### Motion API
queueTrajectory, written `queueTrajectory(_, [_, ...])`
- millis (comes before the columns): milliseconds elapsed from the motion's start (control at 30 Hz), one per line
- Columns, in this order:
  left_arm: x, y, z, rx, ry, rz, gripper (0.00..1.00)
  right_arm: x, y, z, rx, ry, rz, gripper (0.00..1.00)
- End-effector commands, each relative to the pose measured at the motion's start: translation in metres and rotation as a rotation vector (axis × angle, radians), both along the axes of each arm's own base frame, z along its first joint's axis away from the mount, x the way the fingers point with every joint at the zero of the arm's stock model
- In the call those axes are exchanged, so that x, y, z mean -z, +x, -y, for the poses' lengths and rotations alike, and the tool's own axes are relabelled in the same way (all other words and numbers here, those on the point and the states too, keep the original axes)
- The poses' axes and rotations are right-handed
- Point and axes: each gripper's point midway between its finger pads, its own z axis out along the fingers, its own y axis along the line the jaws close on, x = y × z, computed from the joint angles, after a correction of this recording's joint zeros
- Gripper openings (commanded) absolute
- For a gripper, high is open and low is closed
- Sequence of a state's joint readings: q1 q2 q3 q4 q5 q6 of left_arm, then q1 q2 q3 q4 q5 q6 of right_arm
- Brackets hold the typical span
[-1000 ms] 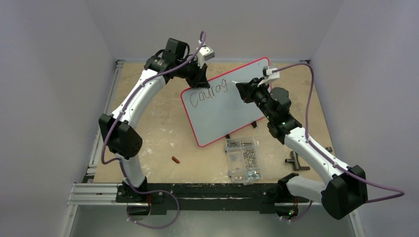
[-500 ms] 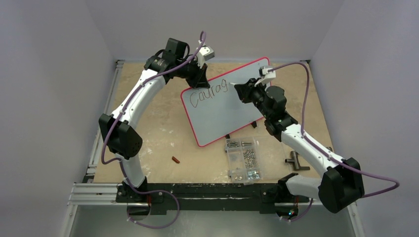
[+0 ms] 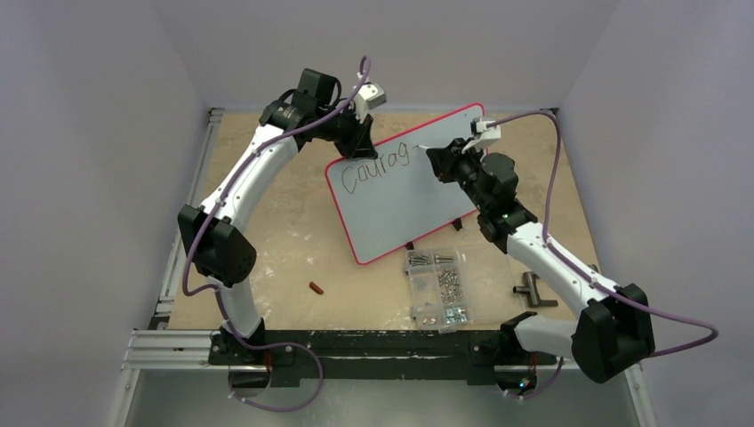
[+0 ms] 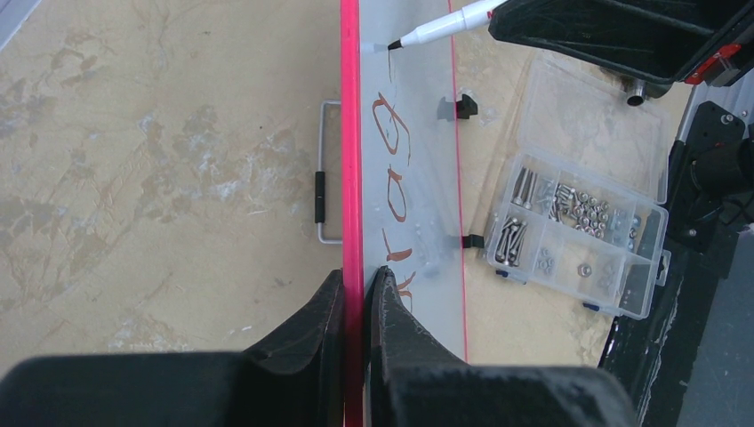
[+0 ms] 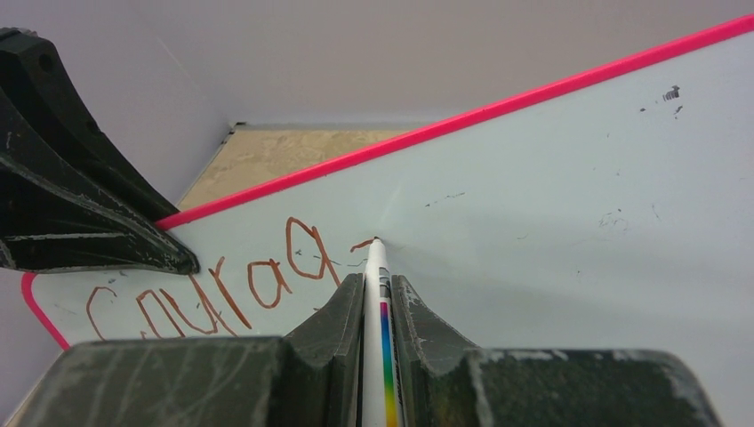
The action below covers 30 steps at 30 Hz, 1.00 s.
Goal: Write a sentence on the whiteboard
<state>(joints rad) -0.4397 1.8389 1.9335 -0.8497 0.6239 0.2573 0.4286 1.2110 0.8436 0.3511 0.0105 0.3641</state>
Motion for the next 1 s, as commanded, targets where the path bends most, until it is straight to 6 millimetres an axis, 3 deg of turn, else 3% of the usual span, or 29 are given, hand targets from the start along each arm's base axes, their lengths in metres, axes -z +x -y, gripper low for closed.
queueTrajectory(0, [0.038, -0.012, -0.005, 0.056, 0.131, -0.039, 0.0, -0.027, 0.011, 0.004, 0.03, 0.012, 0.059, 0.0])
queueTrajectory(300, [0.037, -0.012, -0.005, 0.056, 0.128, -0.039, 0.0, -0.031, 0.012, -0.006, -0.018, 0.019, 0.069, 0.0])
queueTrajectory(967, [0.037, -0.011, -0.005, 0.054, 0.127, -0.037, 0.0, -0.001, 0.002, -0.021, -0.113, 0.011, -0.003, 0.0])
